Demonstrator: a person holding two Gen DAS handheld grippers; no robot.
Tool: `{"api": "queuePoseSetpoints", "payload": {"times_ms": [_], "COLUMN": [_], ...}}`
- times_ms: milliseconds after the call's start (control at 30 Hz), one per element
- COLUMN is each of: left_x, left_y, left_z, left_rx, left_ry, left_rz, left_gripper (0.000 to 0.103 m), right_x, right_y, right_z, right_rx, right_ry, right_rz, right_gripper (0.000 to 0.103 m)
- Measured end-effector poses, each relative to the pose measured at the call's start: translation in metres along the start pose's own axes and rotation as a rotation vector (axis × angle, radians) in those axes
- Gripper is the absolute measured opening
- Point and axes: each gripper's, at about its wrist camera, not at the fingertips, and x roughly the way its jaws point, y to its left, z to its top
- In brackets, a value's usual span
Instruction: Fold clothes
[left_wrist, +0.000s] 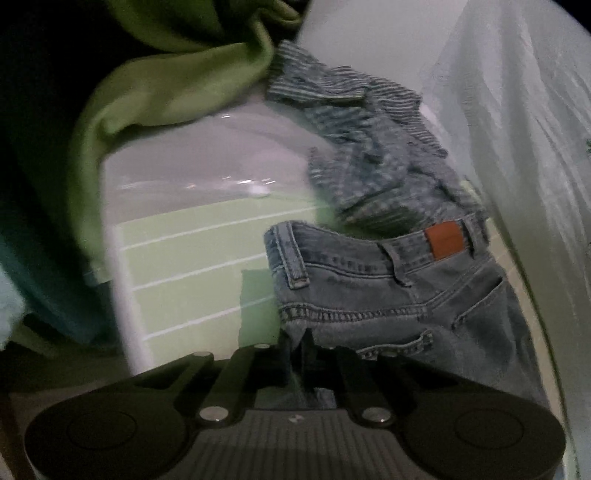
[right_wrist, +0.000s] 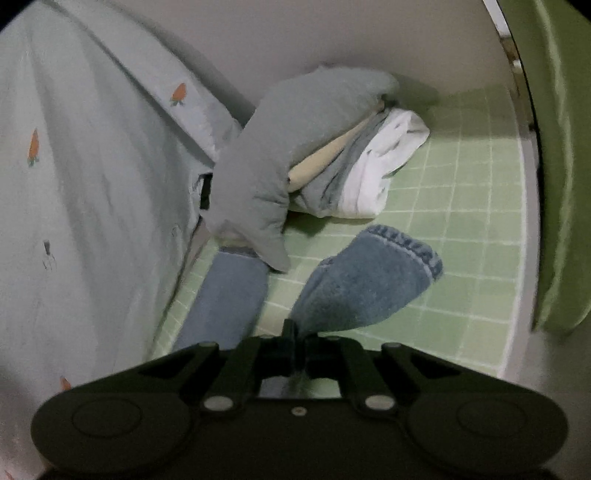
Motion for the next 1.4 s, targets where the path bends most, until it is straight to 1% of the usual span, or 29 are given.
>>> {"api": "queuePoseSetpoints", "payload": {"times_ms": [167,233,333,400,467,533,633,700,733,767,800,833,867,900,933,967,1000,1033,1067,1200,1267,1300,1367,1400], "left_x": [-0.029,-0.04,-0.053,-0.059,-0.062,-0.056,-0.035,-0.013,0.003,0.021,0.035,0.046,0.054,0.056,0.057,0.055,0.054,0.055,0.057,0.069,0.073,0.072,0.07,0.069], "left_y": [0.026,0.021,0.005,-0.021,-0.051,-0.084,-0.136,-0.177,-0.201,-0.225,-0.246,-0.264,-0.277,-0.285,-0.289,-0.289,-0.287,-0.285,-0.282,-0.259,-0.251,-0.249,-0.251,-0.251], "left_z": [-0.008,-0.005,0.0,0.005,0.012,0.02,0.037,0.05,0.055,0.06,0.065,0.069,0.071,0.069,0.065,0.056,0.048,0.039,0.03,-0.004,-0.017,-0.022,-0.03,-0.032], "left_rx": [-0.047,-0.066,-0.082,-0.056,-0.02,0.001,-0.01,-0.008,0.009,0.033,0.06,0.086,0.106,0.119,0.137,0.165,0.199,0.238,0.278,0.352,0.371,0.389,0.438,0.444], "left_ry": [0.002,-0.021,-0.064,-0.113,-0.167,-0.205,-0.218,-0.236,-0.25,-0.253,-0.233,-0.196,-0.169,-0.156,-0.157,-0.176,-0.189,-0.183,-0.158,-0.038,-0.004,-0.005,-0.011,-0.006], "left_rz": [0.096,0.088,0.063,0.049,0.024,-0.009,-0.084,-0.131,-0.146,-0.149,-0.135,-0.113,-0.1,-0.099,-0.101,-0.1,-0.087,-0.063,-0.035,0.045,0.078,0.087,0.092,0.091], "left_gripper": [0.006,0.006,0.006,0.006,0.006,0.006,0.006,0.007,0.008,0.017,0.028,0.033,0.044,0.062,0.073,0.089,0.091,0.091,0.091,0.091,0.091,0.091,0.091,0.091], "right_x": [-0.011,-0.017,-0.016,-0.008,0.002,0.016,0.053,0.092,0.113,0.135,0.16,0.186,0.21,0.223,0.235,0.247,0.247,0.247,0.247,0.253,0.256,0.258,0.258,0.259], "right_y": [-0.028,-0.035,-0.034,-0.021,0.001,0.025,0.065,0.106,0.126,0.147,0.17,0.192,0.214,0.221,0.228,0.235,0.233,0.227,0.221,0.181,0.161,0.151,0.143,0.145], "right_z": [-0.004,-0.006,-0.002,0.002,0.008,0.015,0.031,0.044,0.049,0.054,0.056,0.058,0.06,0.059,0.057,0.055,0.05,0.044,0.037,0.006,-0.002,-0.006,-0.01,-0.011], "right_rx": [0.028,0.024,0.008,-0.01,-0.064,-0.117,-0.171,-0.242,-0.268,-0.293,-0.315,-0.337,-0.355,-0.331,-0.307,-0.283,-0.281,-0.308,-0.346,-0.468,-0.425,-0.404,-0.377,-0.394], "right_ry": [0.037,0.049,0.06,0.053,0.036,0.019,0.006,-0.005,0.0,0.005,0.012,0.02,0.028,0.042,0.057,0.07,0.058,0.054,0.064,0.128,0.165,0.181,0.172,0.171], "right_rz": [-0.069,-0.093,-0.093,-0.069,-0.045,-0.025,0.006,0.028,0.037,0.045,0.059,0.073,0.088,0.106,0.124,0.14,0.125,0.103,0.067,-0.163,-0.21,-0.231,-0.234,-0.235], "right_gripper": [0.005,0.005,0.005,0.005,0.004,0.004,0.004,0.004,0.004,0.005,0.005,0.007,0.021,0.035,0.059,0.072,0.074,0.075,0.075,0.075,0.075,0.075,0.076,0.076]}}
